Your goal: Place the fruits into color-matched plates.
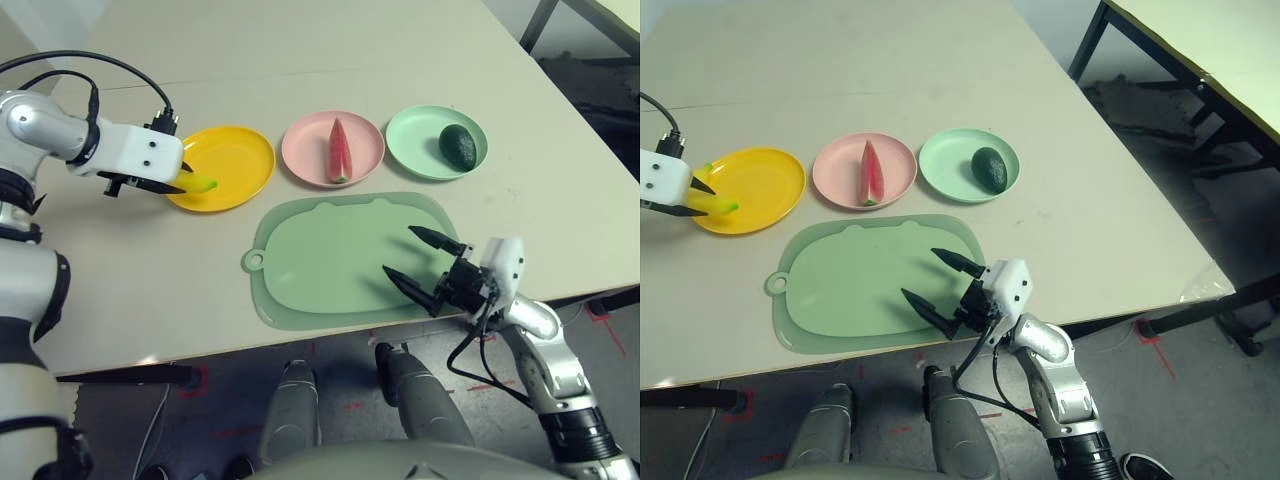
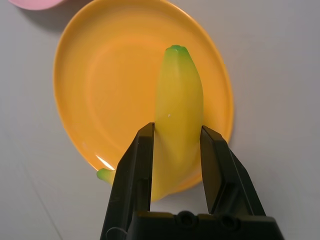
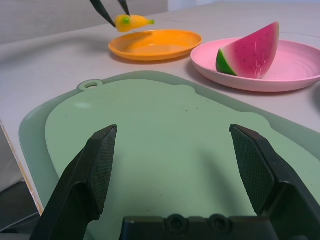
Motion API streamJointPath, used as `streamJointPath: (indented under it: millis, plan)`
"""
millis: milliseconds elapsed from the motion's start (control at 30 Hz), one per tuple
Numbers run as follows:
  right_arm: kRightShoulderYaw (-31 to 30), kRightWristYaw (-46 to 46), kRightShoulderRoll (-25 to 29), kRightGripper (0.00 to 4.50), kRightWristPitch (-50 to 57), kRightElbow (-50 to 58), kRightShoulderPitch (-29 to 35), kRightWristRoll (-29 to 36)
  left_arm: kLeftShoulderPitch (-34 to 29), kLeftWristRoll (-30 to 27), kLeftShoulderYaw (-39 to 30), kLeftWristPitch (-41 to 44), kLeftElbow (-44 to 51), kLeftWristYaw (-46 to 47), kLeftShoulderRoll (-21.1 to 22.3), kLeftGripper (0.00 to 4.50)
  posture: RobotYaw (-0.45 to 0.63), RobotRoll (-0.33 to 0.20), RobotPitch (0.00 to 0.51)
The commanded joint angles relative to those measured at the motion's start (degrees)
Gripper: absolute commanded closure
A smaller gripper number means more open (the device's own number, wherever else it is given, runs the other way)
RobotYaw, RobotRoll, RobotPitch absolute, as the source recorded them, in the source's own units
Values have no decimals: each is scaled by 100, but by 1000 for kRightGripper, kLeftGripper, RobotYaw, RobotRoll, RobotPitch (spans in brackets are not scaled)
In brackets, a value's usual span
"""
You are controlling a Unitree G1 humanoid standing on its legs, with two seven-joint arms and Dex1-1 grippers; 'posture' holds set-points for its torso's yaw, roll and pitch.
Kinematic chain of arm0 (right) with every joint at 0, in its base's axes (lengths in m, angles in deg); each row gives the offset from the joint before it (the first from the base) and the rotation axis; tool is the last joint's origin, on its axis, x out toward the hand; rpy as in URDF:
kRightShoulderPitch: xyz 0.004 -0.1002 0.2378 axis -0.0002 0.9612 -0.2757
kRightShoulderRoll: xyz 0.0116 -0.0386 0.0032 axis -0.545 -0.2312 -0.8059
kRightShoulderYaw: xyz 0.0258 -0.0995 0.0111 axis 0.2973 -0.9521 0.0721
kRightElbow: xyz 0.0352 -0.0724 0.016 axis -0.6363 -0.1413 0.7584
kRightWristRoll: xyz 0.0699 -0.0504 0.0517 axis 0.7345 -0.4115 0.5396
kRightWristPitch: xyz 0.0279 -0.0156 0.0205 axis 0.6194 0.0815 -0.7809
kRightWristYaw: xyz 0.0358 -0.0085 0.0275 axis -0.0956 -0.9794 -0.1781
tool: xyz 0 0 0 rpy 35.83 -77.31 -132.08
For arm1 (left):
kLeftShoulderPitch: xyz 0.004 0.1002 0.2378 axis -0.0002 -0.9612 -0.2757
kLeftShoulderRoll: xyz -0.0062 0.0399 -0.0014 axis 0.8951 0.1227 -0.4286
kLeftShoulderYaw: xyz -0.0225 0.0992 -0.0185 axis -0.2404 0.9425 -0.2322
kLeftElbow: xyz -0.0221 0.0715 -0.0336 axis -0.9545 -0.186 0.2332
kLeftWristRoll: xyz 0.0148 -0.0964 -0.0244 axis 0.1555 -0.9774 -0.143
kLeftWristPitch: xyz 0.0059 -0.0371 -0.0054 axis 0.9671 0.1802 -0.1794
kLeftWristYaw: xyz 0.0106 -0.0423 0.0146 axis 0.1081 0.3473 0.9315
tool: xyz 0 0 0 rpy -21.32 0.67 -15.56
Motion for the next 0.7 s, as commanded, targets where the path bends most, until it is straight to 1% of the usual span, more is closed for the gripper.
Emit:
streamJointPath:
  millis: [33,233,500,567,667,700]
  plan:
    - [-74,179,-20,0,106,147,40,-110,-57,495,-64,-91,-76,547,-92,3142,-143,0,212]
    - [-204,403,73,0,460,450,56,-180,-212,1146,-17,-42,-130,1490,-294,3142,-148,0,220]
    - [-222,510,50,0,584,518,79,-154,-334,1617,-39,61,-186,2128,-373,3142,-150,0,221]
    - [-245,439,115,0,588,532,91,-166,-377,1707,-34,60,-189,2252,-380,2406,-149,0,220]
    - [-254,347,210,0,543,502,111,-193,-391,1778,-63,55,-193,2339,-385,1510,-148,0,220]
    - [-246,335,226,0,529,477,104,-184,-392,1790,-75,50,-194,2353,-387,1113,-147,0,218]
